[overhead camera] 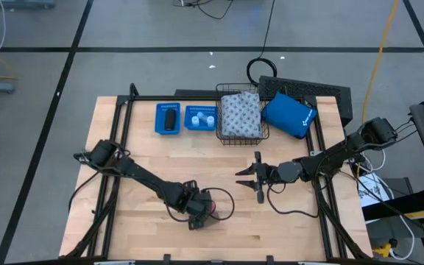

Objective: Pick & Place Medicine items
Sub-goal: Put the pink bandage into the left blue bin

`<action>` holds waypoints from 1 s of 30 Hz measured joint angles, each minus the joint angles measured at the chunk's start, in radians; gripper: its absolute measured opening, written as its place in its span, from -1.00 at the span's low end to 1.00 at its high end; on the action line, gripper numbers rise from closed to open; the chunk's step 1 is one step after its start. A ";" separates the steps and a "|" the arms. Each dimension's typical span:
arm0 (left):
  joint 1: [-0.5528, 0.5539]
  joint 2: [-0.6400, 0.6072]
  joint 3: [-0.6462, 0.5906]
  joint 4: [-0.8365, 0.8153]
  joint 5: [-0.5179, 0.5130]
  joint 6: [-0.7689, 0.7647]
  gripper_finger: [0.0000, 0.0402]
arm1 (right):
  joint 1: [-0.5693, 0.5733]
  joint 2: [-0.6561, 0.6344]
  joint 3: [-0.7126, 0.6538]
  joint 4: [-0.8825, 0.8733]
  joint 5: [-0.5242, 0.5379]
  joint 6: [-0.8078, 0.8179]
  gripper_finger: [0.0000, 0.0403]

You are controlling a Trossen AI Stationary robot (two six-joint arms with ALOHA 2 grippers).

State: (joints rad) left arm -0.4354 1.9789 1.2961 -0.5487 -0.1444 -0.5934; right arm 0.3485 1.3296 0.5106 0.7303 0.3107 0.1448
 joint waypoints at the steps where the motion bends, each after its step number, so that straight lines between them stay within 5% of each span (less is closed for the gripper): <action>1: 0.002 -0.001 0.000 0.002 -0.001 0.000 0.42 | 0.000 0.000 0.000 0.000 0.000 0.000 -0.42; 16: 0.048 -0.017 0.001 0.002 0.022 0.005 -0.34 | 0.000 0.000 0.000 -0.002 0.000 0.000 -0.42; 22: 0.074 -0.040 -0.001 -0.021 -0.004 -0.013 -0.43 | 0.000 0.000 0.000 -0.004 0.000 0.000 -0.42; 30: 0.122 -0.246 -0.002 -0.221 -0.142 -0.082 -0.45 | 0.000 0.000 0.000 -0.009 0.001 0.000 -0.42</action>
State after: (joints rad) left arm -0.3138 1.7328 1.2945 -0.7701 -0.2861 -0.6755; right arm 0.3485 1.3296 0.5106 0.7209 0.3114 0.1448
